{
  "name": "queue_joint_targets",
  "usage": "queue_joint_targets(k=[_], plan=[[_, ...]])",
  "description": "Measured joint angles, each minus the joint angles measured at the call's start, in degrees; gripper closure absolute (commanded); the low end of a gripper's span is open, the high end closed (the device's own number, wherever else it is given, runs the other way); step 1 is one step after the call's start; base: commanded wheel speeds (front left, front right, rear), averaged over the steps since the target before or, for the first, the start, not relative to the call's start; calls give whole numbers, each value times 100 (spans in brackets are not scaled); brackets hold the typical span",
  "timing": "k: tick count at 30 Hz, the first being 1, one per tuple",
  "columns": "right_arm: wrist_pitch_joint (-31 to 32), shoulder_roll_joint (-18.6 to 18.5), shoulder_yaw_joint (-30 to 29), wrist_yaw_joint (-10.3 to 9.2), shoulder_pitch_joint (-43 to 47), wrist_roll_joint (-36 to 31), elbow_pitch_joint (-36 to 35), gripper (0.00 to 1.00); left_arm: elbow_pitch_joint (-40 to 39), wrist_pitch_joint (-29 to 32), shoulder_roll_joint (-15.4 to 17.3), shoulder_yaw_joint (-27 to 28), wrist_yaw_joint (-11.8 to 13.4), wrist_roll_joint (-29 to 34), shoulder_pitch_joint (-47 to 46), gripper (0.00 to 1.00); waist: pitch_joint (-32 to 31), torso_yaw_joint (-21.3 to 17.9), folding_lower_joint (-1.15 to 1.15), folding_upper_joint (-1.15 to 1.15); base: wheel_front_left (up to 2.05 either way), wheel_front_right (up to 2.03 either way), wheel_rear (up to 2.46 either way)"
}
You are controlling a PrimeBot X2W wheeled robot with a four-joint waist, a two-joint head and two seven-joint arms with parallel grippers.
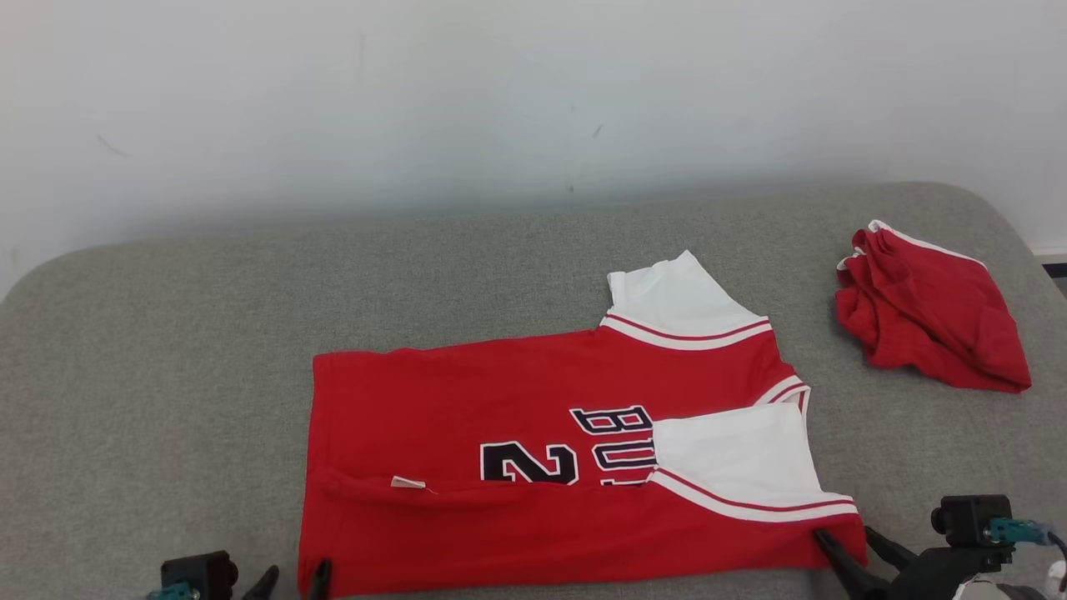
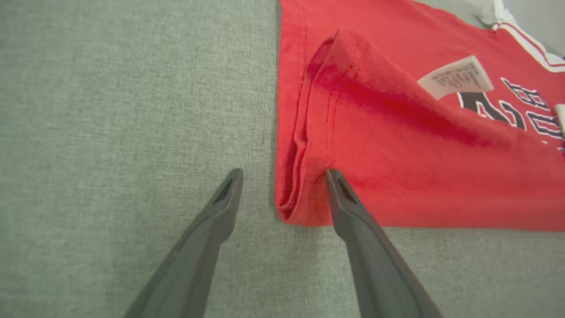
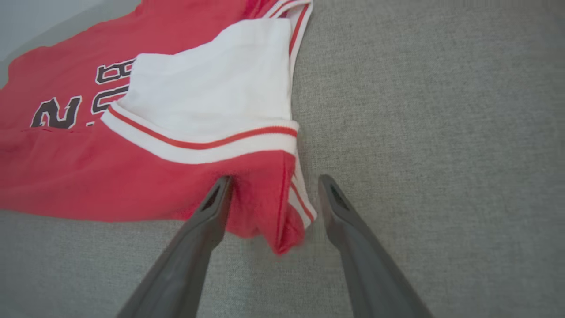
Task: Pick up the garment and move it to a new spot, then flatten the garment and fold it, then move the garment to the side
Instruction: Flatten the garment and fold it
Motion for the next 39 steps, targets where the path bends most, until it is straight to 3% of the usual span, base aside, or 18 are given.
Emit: queue_joint_targets(k=[8, 13, 21, 26, 39], plan=[[73, -114, -238, -4, 247, 415, -762, 0, -757, -176, 94, 210, 0, -209, 196, 0, -88, 1, 0, 0, 0, 0, 0], [-101, -210, -331, -7, 244, 341, -1288, 0, -1252, -460, 93, 263, 82, -182, 197, 0, -114, -15, 0, 0, 0, 0, 0], [-850, -120, -479, -210, 198, -126, -1917, 0, -1890, -1138, 65, 398, 571, 254, 224, 0, -86, -43, 1, 0, 0, 0, 0], [-1360, -113, -601, -495, 218, -508, -2073, 0, -2143, -1455, 182, 283, 913, 800, 465, 0, -62, -37, 0, 0, 0, 0, 0], [-1495, -51, -619, -838, 466, -812, -2125, 0, -2476, -1570, 164, 253, 1067, 1087, 812, 0, 40, 10, 1, 0, 0, 0, 0]])
